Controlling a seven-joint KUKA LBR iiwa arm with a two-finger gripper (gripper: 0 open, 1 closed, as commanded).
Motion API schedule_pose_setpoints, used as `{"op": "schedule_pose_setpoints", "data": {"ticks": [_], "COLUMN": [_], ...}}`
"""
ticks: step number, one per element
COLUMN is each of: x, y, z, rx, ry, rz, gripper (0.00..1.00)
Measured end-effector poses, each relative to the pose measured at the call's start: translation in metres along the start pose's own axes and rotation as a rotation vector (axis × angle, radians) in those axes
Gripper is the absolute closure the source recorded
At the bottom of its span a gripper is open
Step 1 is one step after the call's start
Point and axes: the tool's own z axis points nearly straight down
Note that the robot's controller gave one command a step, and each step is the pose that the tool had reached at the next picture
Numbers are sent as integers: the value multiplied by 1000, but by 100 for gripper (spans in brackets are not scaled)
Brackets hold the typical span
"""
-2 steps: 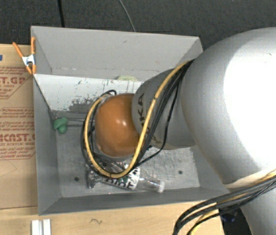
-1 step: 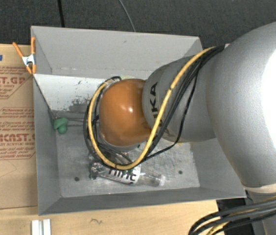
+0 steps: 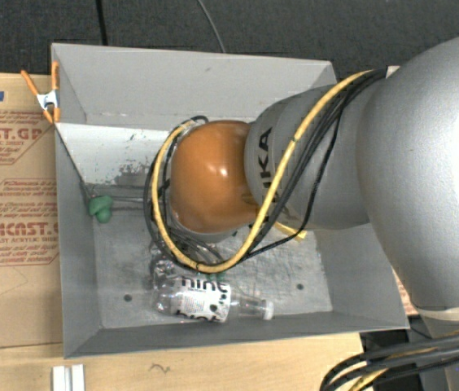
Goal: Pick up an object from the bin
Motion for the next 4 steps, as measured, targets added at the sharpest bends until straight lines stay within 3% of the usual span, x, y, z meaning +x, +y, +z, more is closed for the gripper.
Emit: {"op": "schedule_pose_setpoints", "data": {"ticks": [1, 2, 3, 4], "x": [10, 10, 11, 13], "y": [-2, -2, 4, 13], "z": [16, 16, 36, 59], "rx": [1, 1, 1, -3], "ry": [11, 12, 7, 13], "rz": [16, 16, -150, -452], "gripper": [0, 0, 0, 100]}}
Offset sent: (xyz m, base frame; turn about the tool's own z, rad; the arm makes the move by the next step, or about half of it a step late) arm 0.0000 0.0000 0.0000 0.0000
